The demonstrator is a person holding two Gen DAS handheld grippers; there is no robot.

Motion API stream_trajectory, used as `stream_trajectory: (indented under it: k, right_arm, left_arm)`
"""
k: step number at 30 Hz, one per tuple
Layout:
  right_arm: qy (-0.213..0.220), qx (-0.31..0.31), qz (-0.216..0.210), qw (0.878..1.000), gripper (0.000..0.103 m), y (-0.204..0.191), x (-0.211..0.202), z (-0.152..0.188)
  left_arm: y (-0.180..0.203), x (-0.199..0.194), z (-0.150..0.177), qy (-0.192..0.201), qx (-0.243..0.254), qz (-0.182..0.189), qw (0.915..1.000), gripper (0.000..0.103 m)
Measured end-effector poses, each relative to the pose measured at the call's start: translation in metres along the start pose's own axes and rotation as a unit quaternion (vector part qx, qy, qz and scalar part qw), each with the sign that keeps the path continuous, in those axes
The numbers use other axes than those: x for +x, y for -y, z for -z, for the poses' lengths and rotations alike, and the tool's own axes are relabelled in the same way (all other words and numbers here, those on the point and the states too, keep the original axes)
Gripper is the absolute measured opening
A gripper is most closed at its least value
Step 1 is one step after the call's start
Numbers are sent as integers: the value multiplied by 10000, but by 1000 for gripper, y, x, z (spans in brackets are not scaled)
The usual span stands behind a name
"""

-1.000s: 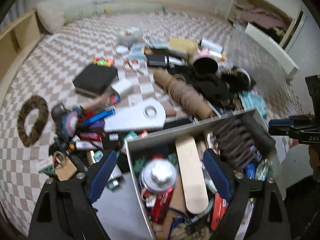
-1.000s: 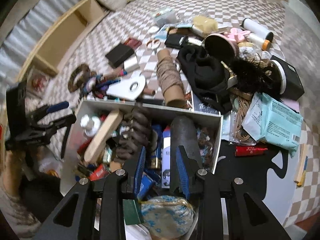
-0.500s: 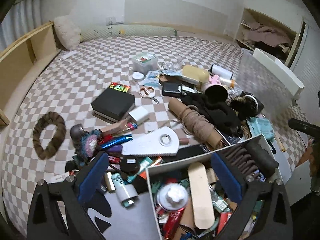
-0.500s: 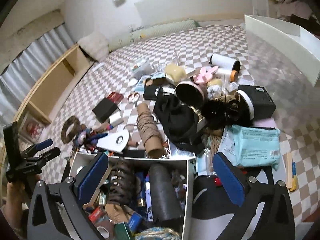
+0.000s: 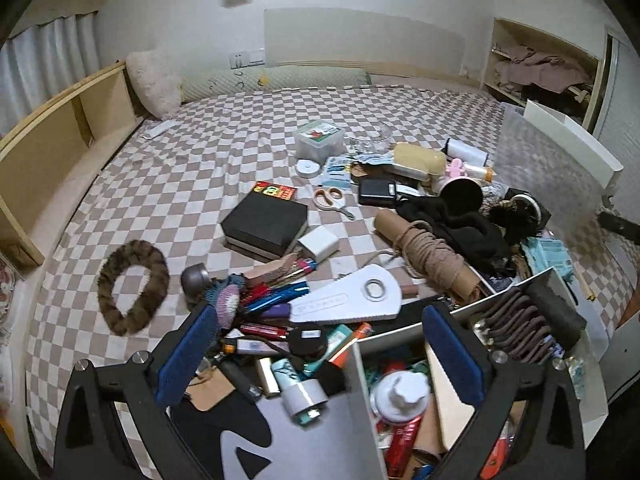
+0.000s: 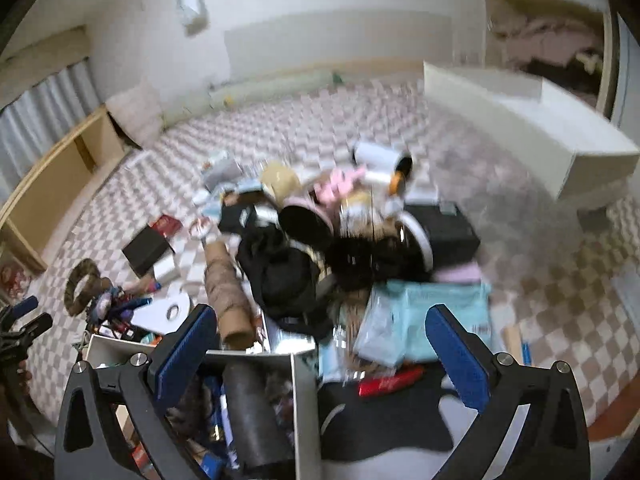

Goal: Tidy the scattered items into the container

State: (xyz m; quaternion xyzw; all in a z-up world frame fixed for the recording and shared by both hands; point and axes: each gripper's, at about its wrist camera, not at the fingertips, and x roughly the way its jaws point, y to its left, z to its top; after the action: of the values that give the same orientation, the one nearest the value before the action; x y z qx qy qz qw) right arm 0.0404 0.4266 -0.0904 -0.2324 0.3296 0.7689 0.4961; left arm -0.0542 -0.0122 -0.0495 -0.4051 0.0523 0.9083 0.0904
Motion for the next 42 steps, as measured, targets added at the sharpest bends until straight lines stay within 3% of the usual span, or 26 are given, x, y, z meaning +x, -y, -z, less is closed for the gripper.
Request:
stream_trajectory:
  k: [4, 8, 11, 23, 29, 34, 38, 40, 42]
  right_arm:
    - [-217, 64, 141, 9996, 103, 11, 8, -1]
    - [-582, 80, 650, 9962, 103, 32, 25, -1]
    - [-873, 275, 780, 9927, 103, 52, 36, 4]
    - [-1705, 606, 1337, 9744, 103, 98, 70, 29]
    - [-2093, 816, 1092, 9683, 103, 107, 83, 37]
    - [-2236, 1096, 915, 9642, 103, 115, 88, 39]
    - [-2292, 1277, 977, 9600, 103, 128, 90, 41]
    - [-2267, 1242, 1062, 9602, 101, 135, 89, 41]
    - [-2280, 1196, 1092, 9601, 83, 141, 89, 41]
  left_arm:
    - [-15, 9, 3, -252, -181, -108, 9995, 103]
    - [-37, 23, 7, -610, -485, -296, 9965, 103]
    - [-53, 30, 13, -726, -556, -515, 9945, 103]
    - [-108, 64, 46, -1514, -1209, -882, 9771, 103]
    - [-129, 76, 58, -1805, -1537, -966, 9667, 103]
    - [-141, 88, 70, -2154, -1590, -1372, 9537, 103]
    - [-148, 92, 77, -2295, -1739, -1444, 9467, 103]
    - [-149, 92, 78, -2315, -1747, -1483, 9455, 103]
    - [-148, 93, 79, -2337, -1702, -1546, 9448, 103]
